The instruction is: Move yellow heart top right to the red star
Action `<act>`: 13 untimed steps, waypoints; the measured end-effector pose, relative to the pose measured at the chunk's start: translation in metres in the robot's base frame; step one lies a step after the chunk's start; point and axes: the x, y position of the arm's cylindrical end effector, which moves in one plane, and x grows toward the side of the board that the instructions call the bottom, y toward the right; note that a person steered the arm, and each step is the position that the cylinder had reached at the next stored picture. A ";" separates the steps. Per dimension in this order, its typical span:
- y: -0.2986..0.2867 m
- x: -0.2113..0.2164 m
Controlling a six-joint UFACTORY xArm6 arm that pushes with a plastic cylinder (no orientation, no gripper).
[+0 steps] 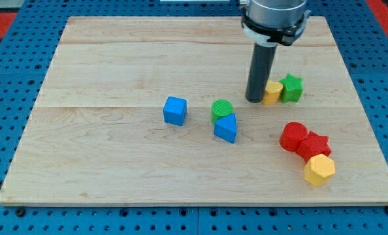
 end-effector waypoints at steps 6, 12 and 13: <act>-0.001 -0.006; 0.025 -0.027; 0.021 0.029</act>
